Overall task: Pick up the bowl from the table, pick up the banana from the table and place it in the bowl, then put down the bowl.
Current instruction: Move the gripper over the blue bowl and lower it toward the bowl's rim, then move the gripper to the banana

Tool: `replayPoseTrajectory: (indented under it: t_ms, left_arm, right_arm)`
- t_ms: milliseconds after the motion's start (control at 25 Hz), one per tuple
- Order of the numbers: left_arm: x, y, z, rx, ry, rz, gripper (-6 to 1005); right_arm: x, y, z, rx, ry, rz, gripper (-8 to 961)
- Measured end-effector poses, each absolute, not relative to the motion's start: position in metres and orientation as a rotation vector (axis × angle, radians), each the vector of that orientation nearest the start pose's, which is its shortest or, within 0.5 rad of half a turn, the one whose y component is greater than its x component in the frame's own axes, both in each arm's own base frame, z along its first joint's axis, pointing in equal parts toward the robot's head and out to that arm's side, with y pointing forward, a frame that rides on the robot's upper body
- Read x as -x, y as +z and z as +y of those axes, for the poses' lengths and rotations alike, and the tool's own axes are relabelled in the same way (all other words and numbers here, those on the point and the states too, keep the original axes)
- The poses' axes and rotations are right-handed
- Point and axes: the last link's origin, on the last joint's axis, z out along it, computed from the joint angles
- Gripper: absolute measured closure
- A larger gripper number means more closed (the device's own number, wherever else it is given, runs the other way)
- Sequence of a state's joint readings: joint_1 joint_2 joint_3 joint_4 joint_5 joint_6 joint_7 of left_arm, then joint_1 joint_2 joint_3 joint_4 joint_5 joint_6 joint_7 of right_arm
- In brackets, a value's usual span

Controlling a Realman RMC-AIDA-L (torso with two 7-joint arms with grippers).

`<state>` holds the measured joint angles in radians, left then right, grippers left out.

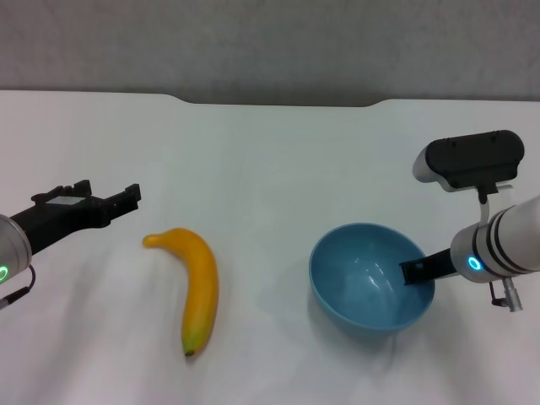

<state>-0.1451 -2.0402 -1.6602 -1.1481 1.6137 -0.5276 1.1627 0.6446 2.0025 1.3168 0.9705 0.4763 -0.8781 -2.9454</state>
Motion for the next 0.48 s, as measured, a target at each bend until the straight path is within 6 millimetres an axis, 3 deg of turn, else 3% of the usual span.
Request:
replayPoseTrajectory:
  t_ms: [480]
  left_arm:
    - [0.285,0.019,0.353,1.97,-0.509,-1.0,108]
  right_arm:
    - [-0.202,-0.055,0.394,2.075,-0.195,1.256,893]
